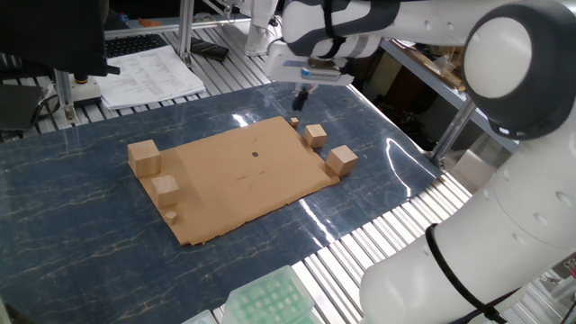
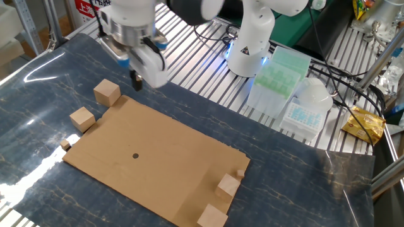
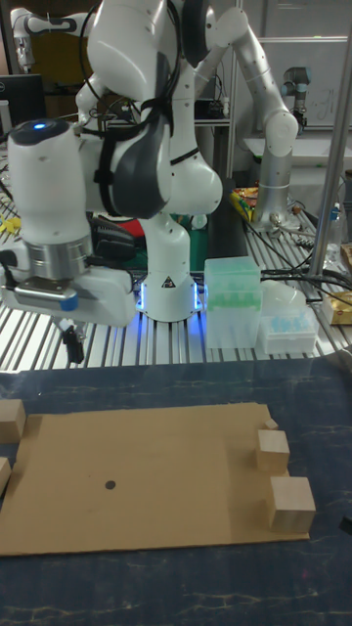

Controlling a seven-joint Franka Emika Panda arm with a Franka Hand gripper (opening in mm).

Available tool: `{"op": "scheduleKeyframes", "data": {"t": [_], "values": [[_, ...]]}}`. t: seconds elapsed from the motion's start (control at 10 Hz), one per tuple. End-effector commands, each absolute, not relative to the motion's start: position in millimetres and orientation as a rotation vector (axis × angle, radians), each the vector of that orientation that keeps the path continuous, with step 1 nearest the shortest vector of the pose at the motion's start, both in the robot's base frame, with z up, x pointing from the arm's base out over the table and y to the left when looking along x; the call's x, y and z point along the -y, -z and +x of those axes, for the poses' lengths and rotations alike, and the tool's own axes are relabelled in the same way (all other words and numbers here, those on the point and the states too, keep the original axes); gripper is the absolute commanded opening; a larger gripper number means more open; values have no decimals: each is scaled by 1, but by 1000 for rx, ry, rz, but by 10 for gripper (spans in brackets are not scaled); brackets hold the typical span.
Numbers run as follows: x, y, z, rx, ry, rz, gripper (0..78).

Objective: Grab the block and place it at the designated location

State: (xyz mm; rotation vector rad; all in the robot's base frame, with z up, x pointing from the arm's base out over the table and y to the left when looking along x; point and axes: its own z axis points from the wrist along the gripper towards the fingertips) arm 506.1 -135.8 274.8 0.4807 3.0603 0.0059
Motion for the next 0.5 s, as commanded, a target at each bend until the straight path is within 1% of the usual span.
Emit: {"op": "scheduleKeyframes", "data": {"t": [0.1, 0.5], "values": [[170, -268, 497, -3065, -6, 428, 0], [177, -267, 496, -3057, -5, 471, 0]]}}
